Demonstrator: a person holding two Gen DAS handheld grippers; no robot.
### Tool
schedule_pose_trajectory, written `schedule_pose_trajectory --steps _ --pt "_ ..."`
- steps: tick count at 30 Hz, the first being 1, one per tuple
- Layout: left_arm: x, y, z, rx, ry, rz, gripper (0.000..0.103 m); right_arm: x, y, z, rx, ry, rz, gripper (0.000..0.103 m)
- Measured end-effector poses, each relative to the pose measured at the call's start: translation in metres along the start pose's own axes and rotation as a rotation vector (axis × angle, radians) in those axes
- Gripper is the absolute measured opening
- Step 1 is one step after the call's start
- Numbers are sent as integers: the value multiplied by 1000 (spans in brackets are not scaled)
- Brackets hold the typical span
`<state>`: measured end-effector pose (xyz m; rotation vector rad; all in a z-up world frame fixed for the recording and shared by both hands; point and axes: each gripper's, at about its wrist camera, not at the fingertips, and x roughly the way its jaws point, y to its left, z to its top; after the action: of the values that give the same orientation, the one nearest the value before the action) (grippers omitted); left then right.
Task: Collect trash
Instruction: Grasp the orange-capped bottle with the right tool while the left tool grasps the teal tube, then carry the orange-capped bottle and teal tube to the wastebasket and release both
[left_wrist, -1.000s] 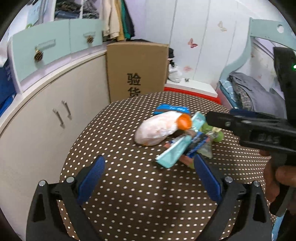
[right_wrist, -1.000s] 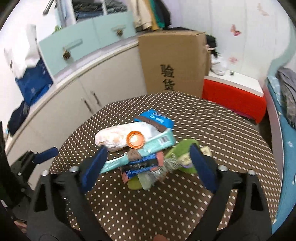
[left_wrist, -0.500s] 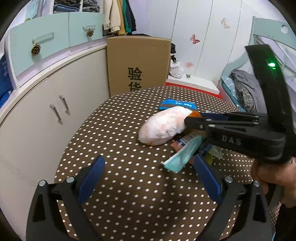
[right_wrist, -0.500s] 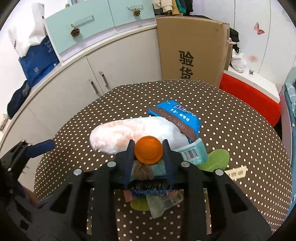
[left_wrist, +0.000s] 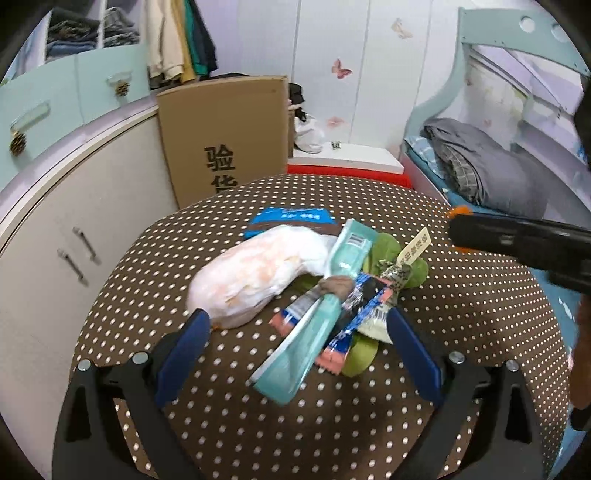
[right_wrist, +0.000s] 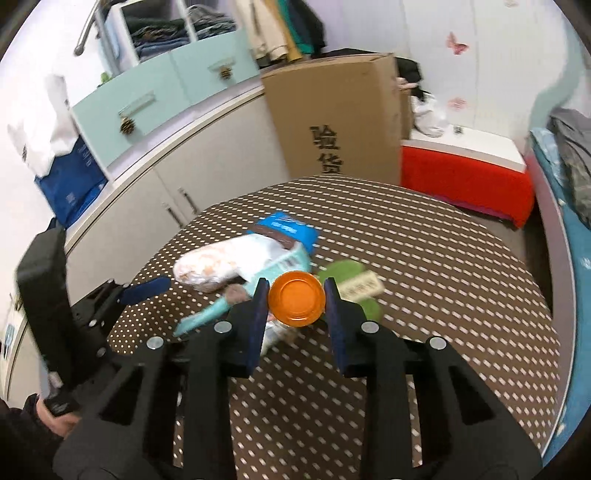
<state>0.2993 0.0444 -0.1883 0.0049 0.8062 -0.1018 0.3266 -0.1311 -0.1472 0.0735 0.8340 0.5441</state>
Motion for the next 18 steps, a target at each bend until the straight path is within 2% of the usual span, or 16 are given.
schedule_pose_trajectory --steps 2,4,9,10,11,13,18 --pt "8 -3 3 14 13 -7 90 -7 -6 -4 15 -3 -11 30" --pt "16 -4 7 22 36 -31 68 -15 -13 -9 29 -7 -26 30" --pt "31 -5 12 15 71 -75 51 -27 -24 -21 54 -12 -50 30" --pt "31 -5 12 14 68 -77 44 -29 -26 -22 57 -13 -53 30" --pt "31 -5 12 12 69 -89 41 -31 -28 -23 61 -15 -56 30" --pt "28 -4 13 4 62 -80 20 -37 -32 -28 70 -20 -65 30" --pt "16 -3 10 -13 52 -84 20 -53 -45 -34 89 -40 -80 30"
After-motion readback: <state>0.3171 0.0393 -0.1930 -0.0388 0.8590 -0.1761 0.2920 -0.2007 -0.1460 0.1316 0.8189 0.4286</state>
